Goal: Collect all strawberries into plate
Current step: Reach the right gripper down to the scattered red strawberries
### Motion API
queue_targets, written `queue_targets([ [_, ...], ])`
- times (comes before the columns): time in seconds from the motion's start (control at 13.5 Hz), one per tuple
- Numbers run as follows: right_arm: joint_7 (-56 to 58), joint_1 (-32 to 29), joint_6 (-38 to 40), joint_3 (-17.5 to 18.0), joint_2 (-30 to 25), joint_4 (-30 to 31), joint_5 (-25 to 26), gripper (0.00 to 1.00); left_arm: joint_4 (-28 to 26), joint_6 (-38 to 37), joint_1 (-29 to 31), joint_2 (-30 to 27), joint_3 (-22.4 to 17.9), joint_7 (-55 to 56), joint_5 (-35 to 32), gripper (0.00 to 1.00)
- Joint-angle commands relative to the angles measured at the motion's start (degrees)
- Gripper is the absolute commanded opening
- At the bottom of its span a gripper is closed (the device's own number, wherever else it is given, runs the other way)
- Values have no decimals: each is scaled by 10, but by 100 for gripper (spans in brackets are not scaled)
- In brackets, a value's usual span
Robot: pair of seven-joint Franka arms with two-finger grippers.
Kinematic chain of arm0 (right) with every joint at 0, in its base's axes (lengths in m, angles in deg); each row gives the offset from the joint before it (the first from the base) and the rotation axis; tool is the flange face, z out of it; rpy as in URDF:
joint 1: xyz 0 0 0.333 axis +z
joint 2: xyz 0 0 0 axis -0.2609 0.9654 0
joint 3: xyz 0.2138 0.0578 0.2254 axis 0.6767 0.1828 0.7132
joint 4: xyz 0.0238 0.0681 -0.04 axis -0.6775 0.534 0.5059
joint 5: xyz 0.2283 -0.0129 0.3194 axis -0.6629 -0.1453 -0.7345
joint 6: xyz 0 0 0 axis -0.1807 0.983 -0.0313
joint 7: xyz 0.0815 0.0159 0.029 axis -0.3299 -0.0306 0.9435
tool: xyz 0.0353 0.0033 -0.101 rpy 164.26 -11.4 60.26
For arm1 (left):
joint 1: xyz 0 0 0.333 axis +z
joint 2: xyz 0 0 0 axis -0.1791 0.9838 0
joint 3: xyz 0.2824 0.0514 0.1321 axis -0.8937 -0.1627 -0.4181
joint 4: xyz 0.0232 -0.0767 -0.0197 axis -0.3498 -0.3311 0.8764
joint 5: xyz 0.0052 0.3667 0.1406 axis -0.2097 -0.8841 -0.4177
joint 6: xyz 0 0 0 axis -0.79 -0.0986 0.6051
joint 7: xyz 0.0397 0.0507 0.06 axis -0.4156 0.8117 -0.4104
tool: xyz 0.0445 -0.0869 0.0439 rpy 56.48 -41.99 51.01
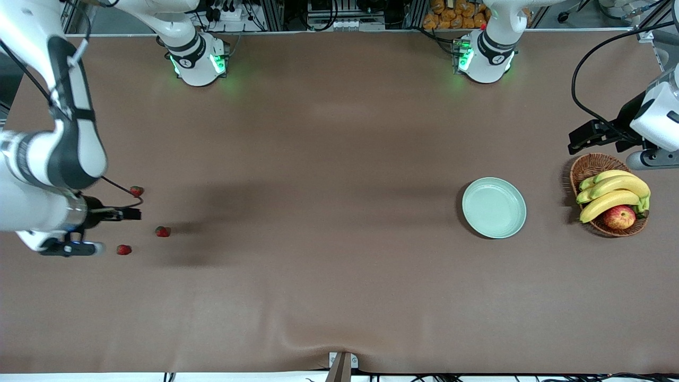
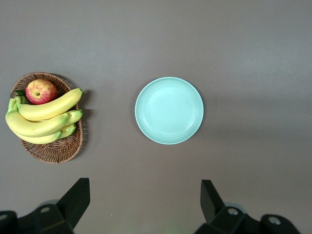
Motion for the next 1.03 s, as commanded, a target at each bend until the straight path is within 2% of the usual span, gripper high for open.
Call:
queue_targets([
  [0.0,25,18,-34,5,45,-9,36,100,-4,2,-3,-8,3,5,-9,100],
  [0.3,177,16,-102,5,97,-9,39,100,-4,4,-4,-6,5,5,-9,100],
  [0.44,287,12,-119,4,102,6,40,100,-4,5,-4,-6,5,5,-9,100],
  [0.81,317,11,-227,3,101,92,42,100,-4,7,-5,-3,6,5,-8,100],
  [0.96,319,9,-233,3,101,100,50,100,-4,9,-5,-1,6,5,-9,100],
])
